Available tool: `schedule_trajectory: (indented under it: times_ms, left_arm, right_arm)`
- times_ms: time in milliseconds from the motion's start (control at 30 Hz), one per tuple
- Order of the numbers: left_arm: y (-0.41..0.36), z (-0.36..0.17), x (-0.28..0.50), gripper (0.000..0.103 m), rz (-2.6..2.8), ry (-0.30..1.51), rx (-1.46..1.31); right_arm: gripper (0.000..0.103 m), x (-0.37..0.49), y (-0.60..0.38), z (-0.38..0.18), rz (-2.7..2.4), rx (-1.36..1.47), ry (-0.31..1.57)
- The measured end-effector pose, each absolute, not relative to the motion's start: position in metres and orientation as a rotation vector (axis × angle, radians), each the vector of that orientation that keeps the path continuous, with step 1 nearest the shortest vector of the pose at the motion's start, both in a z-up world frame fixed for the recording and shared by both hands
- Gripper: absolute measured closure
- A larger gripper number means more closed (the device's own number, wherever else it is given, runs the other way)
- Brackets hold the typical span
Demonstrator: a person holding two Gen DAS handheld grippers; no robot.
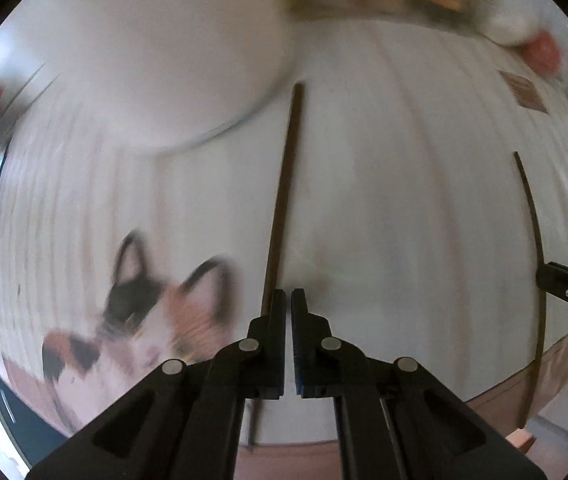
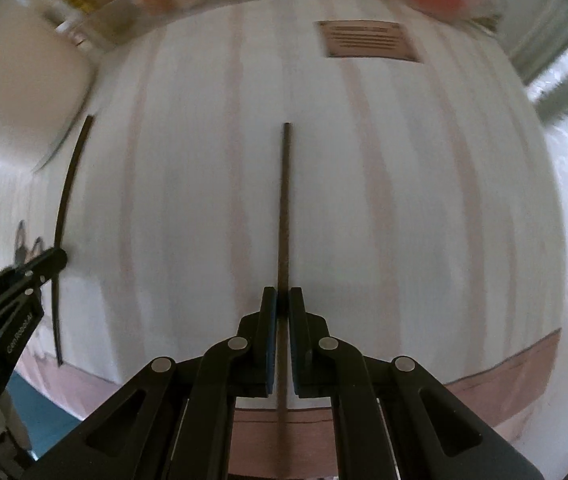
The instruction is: Organize utensils
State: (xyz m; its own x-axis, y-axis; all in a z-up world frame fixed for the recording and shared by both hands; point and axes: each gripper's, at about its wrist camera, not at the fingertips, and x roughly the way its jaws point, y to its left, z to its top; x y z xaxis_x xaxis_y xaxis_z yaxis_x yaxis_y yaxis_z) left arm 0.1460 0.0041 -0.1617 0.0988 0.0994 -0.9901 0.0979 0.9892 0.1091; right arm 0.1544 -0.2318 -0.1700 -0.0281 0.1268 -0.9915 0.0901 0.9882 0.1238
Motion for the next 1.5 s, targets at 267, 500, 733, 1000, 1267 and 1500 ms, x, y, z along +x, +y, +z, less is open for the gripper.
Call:
schedule_trajectory:
  times_ms: [267,500,733,1000,1267,1500]
  left_arm:
    - [0.069,-0.16,0.133,0.102,0.127,1.49,0.038]
    - [0.11,-0.136,0.14,0.093,-0.012,1.441,-0.058]
    - [0.08,-0.136,0.193,0.046,-0.126,1.397,0.223]
    - [0.056,-0.164,0.222,0.048,-0.167,1.412,0.382]
    - [0.058,-0.169,0.216,0.097,-0.192,1.418,0.353]
    - [0.074,-0.164,0.193,0.097,-0.121,1.456,0.215]
  right_arm:
    - [0.097,0.155,-0.174,-0.166,0.16,0.095,1.611]
    - [0.097,0.169,-0.166,-0.166,0.141,0.109,1.633]
    - [0.097,0.182,-0.202,-0.183,0.112,0.145,1.641]
    - [0.097,0.184,-0.215,-0.184,0.089,0.176,1.643]
    - [0.097,0.179,-0.213,-0.185,0.075,0.183,1.642]
    - [0.097,0.179,-0.21,-0.183,0.071,0.158,1.643]
